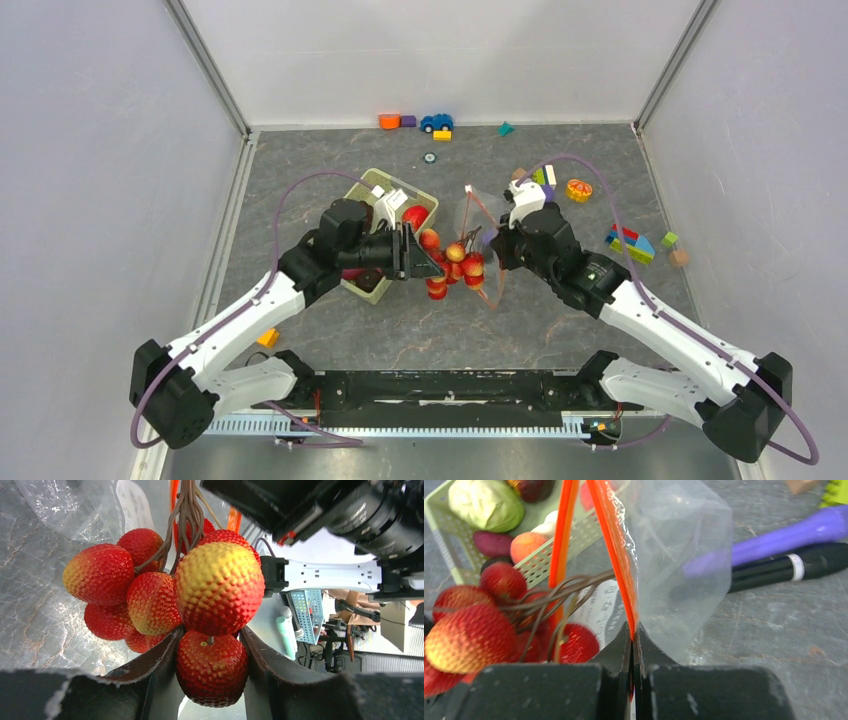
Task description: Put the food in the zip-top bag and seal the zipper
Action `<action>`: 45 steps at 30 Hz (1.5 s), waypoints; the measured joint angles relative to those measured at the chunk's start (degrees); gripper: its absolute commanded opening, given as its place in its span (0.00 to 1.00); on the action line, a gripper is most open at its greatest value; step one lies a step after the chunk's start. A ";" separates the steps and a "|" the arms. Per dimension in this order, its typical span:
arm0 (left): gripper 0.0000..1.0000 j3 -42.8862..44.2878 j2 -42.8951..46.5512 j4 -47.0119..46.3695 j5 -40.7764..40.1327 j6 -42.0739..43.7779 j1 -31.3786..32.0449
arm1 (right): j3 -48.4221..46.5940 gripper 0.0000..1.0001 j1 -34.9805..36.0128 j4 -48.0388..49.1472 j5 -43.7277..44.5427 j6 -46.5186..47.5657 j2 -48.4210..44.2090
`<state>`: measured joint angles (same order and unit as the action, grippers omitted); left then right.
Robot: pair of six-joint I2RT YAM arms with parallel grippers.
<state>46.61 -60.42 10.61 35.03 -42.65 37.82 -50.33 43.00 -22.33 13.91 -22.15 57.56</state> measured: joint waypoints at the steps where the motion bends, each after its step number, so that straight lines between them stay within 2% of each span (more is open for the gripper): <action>1: 0.02 1.31 -1.01 0.98 -0.70 -0.02 0.11 | 0.72 0.00 0.00 1.07 -1.38 0.72 0.00; 7: 0.02 7.93 -5.05 7.63 -5.68 -0.11 1.36 | 3.37 0.00 0.66 5.99 -7.50 4.90 0.39; 14: 0.02 14.80 -8.44 16.76 -14.80 -0.15 2.71 | 3.34 0.00 7.13 7.72 -4.13 8.85 1.53; 21: 0.02 16.35 -10.93 21.14 -23.30 -2.93 3.43 | 3.30 0.00 12.15 8.44 -1.86 11.80 2.62; 28: 0.02 16.33 -11.08 20.02 -27.93 -6.99 4.87 | 3.54 0.00 12.28 14.67 -6.08 12.02 2.64; 38: 0.02 12.94 -9.49 12.76 -27.15 -12.15 5.44 | 6.36 0.00 12.39 20.55 -5.79 13.86 6.05; 39: 0.02 12.66 -9.22 12.33 -27.15 -12.61 5.44 | 6.95 0.02 12.37 20.83 -5.60 14.19 6.05; 42: 0.02 11.87 -8.26 11.08 -27.45 -13.70 5.44 | 8.52 0.23 12.39 22.03 -4.96 14.82 5.77; 43: 0.02 11.63 -7.96 10.71 -27.56 -13.97 5.44 | 9.05 0.33 12.39 22.21 -4.92 14.95 5.46; 45: 0.02 11.13 -7.30 9.84 -28.15 -14.67 5.44 | 9.92 0.43 12.39 22.23 -4.85 14.95 4.37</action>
<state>57.74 -67.72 20.45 6.87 -57.32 43.27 -40.40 55.40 -0.10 9.06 -7.20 61.93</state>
